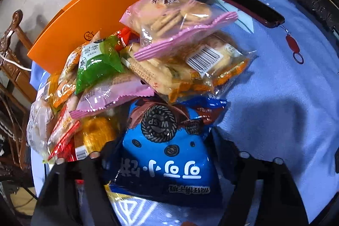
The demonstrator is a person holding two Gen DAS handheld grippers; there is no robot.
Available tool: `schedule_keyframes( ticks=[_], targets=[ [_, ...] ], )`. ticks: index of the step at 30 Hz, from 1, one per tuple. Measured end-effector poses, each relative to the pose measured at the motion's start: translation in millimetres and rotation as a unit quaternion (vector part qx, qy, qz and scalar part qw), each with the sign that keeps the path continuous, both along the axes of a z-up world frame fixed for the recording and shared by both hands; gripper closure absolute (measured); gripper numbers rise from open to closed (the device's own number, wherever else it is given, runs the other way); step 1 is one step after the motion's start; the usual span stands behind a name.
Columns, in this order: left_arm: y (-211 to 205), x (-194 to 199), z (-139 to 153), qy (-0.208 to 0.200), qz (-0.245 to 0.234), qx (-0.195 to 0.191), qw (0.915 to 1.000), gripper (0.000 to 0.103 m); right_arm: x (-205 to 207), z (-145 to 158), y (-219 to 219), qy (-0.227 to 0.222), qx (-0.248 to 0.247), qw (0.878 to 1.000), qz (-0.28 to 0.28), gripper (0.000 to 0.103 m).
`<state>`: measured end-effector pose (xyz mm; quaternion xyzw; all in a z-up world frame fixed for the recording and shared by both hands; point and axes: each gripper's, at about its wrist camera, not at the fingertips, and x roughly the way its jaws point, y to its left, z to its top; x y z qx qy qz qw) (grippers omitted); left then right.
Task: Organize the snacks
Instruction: 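Grasp the blue cookie bag with the right tool while the left grasps the clear snack bag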
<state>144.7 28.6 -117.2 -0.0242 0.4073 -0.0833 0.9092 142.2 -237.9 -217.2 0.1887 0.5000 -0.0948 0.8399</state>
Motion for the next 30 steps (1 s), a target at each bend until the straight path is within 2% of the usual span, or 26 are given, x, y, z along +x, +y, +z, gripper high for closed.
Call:
schedule_keyframes(
  ticks=[3, 7, 13, 17, 19, 21, 23, 30],
  targets=[
    [-17, 8, -15, 0.003, -0.027, 0.024, 0.9993, 0.004, -11, 2, -10, 0.003, 0.01, 1.0, 0.008, 0.041],
    [-37, 28, -40, 0.016, -0.059, 0.048, 0.997, 0.004, -29, 10, -19, 0.001, 0.014, 1.0, 0.014, 0.041],
    [-52, 59, -75, 0.054, -0.132, 0.038, 0.989, 0.004, -47, 22, -26, -0.007, 0.021, 0.999, 0.023, 0.041],
    [-51, 66, -81, 0.054, -0.133, 0.031, 0.9891, 0.004, -48, 28, -29, -0.015, 0.014, 0.999, 0.028, 0.041],
    [-49, 65, -80, 0.047, -0.127, 0.026, 0.9905, 0.015, -51, 31, -29, -0.021, 0.008, 0.999, 0.031, 0.041],
    [-48, 62, -81, 0.045, -0.123, 0.021, 0.9912, 0.03, -50, 33, -28, -0.023, 0.004, 0.999, 0.034, 0.041],
    [-47, 56, -79, 0.038, -0.126, 0.02, 0.991, 0.036, -50, 36, -27, -0.026, 0.003, 0.999, 0.036, 0.041],
    [-32, 33, -63, 0.022, -0.111, -0.002, 0.9936, 0.04, -57, 53, -19, -0.047, -0.017, 0.998, 0.046, 0.041]
  ],
)
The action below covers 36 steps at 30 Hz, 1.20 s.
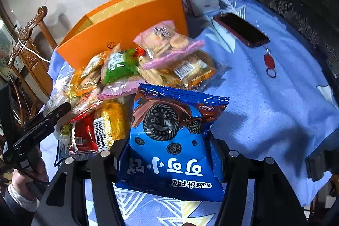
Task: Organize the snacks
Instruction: 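Grasp the blue cookie bag with the right tool while the left grasps the clear snack bag, then release both bags into the orange box with both tools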
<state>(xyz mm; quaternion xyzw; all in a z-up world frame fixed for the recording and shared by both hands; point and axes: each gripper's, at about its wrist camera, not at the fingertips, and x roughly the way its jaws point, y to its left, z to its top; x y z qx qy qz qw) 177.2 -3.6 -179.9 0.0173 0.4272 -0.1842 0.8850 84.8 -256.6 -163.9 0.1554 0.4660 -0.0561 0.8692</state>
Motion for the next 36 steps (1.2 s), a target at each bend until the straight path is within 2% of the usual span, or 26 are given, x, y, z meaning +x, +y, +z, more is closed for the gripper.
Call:
schedule_keyframes(
  ticks=[6, 10, 14, 19, 26, 28, 29, 30, 31, 33, 36],
  targets=[
    [18, -18, 49, -0.047, 0.002, -0.025, 0.9986, 0.041, -6, 34, 6, -0.043, -0.026, 0.999, 0.014, 0.041],
    [25, -11, 89, -0.074, 0.004, -0.038, 0.9965, 0.04, 8, 67, 8, -0.086, -0.037, 0.995, 0.025, 0.041],
    [29, 15, 128, -0.089, 0.01, -0.061, 0.9941, 0.04, 43, 101, 7, -0.125, -0.034, 0.991, 0.039, 0.041],
    [19, 54, 165, -0.103, 0.014, -0.07, 0.9921, 0.04, 94, 133, 12, -0.164, -0.045, 0.984, 0.051, 0.041],
    [-18, 125, 188, -0.105, 0.015, -0.038, 0.9936, 0.039, 171, 154, 9, -0.17, -0.044, 0.983, 0.049, 0.041],
    [-27, 143, 190, -0.107, 0.017, -0.029, 0.9937, 0.034, 195, 156, 7, -0.166, -0.04, 0.984, 0.05, 0.04],
    [-33, 155, 190, -0.107, 0.022, -0.022, 0.9938, 0.016, 205, 157, 6, -0.165, -0.04, 0.984, 0.052, 0.036],
    [-37, 163, 191, -0.111, 0.038, -0.007, 0.9931, 0.004, 217, 158, 5, -0.16, -0.048, 0.985, 0.05, 0.02],
    [-38, 168, 191, -0.116, 0.053, 0.006, 0.9919, 0.004, 220, 158, 5, -0.158, -0.058, 0.985, 0.043, 0.015],
    [-38, 170, 195, -0.109, 0.075, 0.028, 0.9908, 0.004, 215, 166, 1, -0.172, -0.058, 0.983, 0.039, 0.013],
    [-27, 151, 197, -0.129, 0.068, 0.005, 0.9894, 0.004, 198, 168, 1, -0.189, -0.056, 0.979, 0.044, 0.012]
  ],
)
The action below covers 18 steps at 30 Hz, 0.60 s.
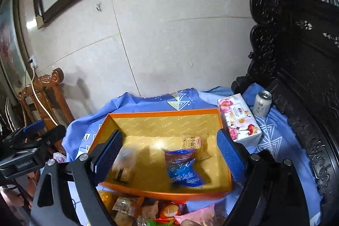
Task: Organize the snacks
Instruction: 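Release both bags into the orange box with both tools, then grasp the yellow corn bread with the right tool while the left grasps the long biscuit pack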
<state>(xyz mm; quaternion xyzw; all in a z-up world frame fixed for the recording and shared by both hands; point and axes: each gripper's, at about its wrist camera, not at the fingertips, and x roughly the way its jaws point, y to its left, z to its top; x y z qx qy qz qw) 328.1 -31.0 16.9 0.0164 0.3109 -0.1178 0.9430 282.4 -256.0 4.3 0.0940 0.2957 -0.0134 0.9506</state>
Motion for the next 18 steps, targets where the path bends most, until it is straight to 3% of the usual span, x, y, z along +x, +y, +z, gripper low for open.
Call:
schedule_keyframes(
  ticks=[13, 18],
  targets=[
    [37, -80, -19, 0.009, 0.017, -0.046, 0.9988, 0.004, -79, -21, 18, 0.01, -0.001, 1.0, 0.013, 0.012],
    [47, -118, -35, 0.004, 0.027, -0.038, 0.9989, 0.004, -121, -51, 31, 0.032, -0.016, 0.999, 0.009, 0.012]
  ],
)
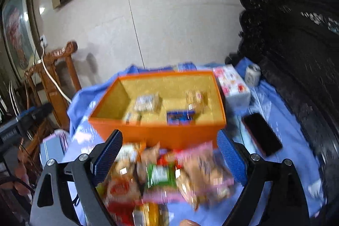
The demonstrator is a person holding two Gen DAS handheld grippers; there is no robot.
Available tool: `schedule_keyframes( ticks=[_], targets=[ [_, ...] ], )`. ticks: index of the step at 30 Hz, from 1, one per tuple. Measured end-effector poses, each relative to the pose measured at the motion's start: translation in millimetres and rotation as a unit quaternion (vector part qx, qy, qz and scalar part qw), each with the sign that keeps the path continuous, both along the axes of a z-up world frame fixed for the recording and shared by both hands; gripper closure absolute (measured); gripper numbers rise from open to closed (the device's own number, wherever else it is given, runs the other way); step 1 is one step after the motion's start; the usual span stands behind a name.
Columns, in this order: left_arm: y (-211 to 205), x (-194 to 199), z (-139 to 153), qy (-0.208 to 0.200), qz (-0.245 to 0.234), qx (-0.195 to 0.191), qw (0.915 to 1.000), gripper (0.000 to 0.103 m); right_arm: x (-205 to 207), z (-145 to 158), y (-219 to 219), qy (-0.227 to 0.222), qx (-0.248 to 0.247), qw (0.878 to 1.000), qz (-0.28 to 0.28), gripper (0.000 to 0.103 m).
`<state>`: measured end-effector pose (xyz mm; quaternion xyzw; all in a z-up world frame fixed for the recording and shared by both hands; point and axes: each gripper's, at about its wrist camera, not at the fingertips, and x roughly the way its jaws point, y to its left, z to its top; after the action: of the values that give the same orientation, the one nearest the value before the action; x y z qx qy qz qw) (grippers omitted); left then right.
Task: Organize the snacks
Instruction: 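Grasp the yellow corn bread with the right tool while the left grasps the long biscuit pack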
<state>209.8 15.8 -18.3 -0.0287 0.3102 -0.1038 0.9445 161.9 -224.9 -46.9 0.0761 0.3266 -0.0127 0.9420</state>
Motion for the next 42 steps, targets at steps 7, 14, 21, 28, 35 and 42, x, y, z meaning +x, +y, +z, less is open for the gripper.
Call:
schedule_keyframes(
  ticks=[7, 14, 21, 28, 35, 42],
  targets=[
    [25, -48, -40, 0.042, 0.009, -0.009, 0.9991, 0.004, -41, -89, 23, 0.102, 0.022, 0.994, 0.019, 0.013],
    [45, -75, -76, 0.076, 0.026, -0.001, 0.9968, 0.004, -38, -141, 54, 0.153, 0.007, 0.987, 0.05, 0.024],
    [51, -80, -88, 0.094, 0.033, 0.012, 0.995, 0.004, -23, -161, 66, 0.171, 0.02, 0.983, 0.061, 0.027],
    [47, -75, -102, 0.115, 0.033, 0.014, 0.9927, 0.004, -26, -170, 70, 0.184, -0.002, 0.98, 0.073, 0.064],
    [20, -63, -126, 0.143, 0.006, 0.016, 0.9896, 0.004, -53, -167, 35, 0.191, 0.001, 0.981, 0.036, 0.066],
    [-40, -47, -148, 0.171, -0.045, 0.01, 0.9843, 0.004, -64, -171, 29, 0.192, 0.005, 0.981, 0.026, 0.066]
  ],
)
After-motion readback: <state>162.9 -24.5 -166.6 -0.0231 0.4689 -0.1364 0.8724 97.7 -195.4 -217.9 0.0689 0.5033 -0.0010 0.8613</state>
